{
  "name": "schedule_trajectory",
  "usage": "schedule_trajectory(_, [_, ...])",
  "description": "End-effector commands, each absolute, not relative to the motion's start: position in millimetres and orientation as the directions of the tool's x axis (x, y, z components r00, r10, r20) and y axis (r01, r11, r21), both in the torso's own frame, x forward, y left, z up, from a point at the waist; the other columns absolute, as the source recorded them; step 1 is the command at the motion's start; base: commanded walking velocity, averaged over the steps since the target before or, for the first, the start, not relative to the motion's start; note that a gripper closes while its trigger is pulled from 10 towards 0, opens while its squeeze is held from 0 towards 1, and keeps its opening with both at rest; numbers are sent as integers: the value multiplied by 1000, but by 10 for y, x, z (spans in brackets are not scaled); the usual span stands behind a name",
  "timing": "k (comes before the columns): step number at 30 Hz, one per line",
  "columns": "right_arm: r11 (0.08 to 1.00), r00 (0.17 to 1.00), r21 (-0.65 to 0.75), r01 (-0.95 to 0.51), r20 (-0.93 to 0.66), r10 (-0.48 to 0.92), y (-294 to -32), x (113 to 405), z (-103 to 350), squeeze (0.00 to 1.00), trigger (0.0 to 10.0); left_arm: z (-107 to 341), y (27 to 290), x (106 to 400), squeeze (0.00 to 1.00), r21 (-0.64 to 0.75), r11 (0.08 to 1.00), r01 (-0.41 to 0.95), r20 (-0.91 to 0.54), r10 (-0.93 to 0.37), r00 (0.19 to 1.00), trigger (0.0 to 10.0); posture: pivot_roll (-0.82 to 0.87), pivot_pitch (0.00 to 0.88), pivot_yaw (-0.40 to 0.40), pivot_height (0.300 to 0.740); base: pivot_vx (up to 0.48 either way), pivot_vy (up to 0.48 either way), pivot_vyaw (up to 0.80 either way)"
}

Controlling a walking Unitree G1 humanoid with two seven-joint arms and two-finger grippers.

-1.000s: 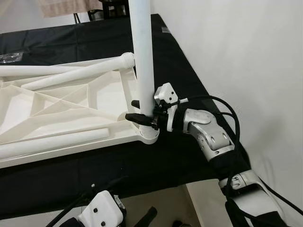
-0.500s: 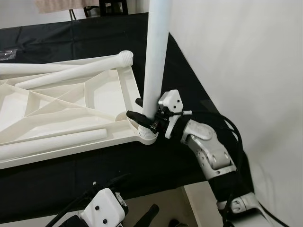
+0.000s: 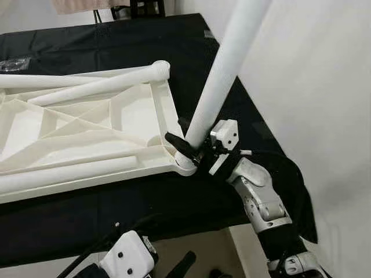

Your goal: Building children table

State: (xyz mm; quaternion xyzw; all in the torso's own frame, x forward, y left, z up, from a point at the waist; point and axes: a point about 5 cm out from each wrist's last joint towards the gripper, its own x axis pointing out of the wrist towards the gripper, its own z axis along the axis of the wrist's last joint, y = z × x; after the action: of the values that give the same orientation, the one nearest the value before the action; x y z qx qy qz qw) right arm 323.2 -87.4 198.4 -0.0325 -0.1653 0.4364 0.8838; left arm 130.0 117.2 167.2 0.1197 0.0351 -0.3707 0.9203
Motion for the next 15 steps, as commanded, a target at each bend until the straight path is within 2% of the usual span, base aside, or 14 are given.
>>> schedule_trajectory(1, [658, 642, -148, -738, 146, 753, -1077, 3250, 1689, 0, 10000, 1649, 1159, 1266, 0, 176, 687, 705, -174, -683, 709, 10000, 96, 309, -17, 740, 0, 0, 0])
schedule_trajectory(2, [629, 614, -158, -762, 134, 778, -1082, 3232, 1678, 0, 10000, 1649, 1159, 1265, 0, 174, 686, 706, -173, -685, 708, 10000, 96, 309, -17, 740, 0, 0, 0])
schedule_trajectory(6, [609, 596, -163, -776, 127, 793, -1085, 3221, 1672, 0, 10000, 1649, 1158, 1264, 0, 173, 685, 707, -173, -686, 707, 10000, 96, 309, -17, 740, 0, 0, 0])
schedule_trajectory(8, [562, 566, -229, -795, 54, 823, -1140, 3267, 1659, 0, 10000, 1643, 1159, 1265, 0, 171, 684, 710, -174, -688, 705, 10000, 97, 296, -16, 740, 0, 0, 0])
schedule_trajectory(10, [562, 566, -229, -795, 54, 823, -1140, 3267, 1659, 0, 10000, 1643, 1159, 1265, 0, 171, 684, 710, -174, -688, 705, 10000, 97, 296, -16, 740, 0, 0, 0])
schedule_trajectory(13, [436, 497, -329, -838, -129, 858, -1189, 3287, 1590, 0, 10000, 1638, 1156, 1265, 0, 170, 684, 710, -176, -688, 704, 10000, 97, 293, -20, 740, 0, 0, 0])
schedule_trajectory(15, [401, 478, -346, -848, -174, 861, -1204, 3287, 1574, 0, 10000, 1638, 1155, 1264, 0, 171, 684, 709, -176, -687, 705, 10000, 97, 293, -20, 740, 0, 0, 0])
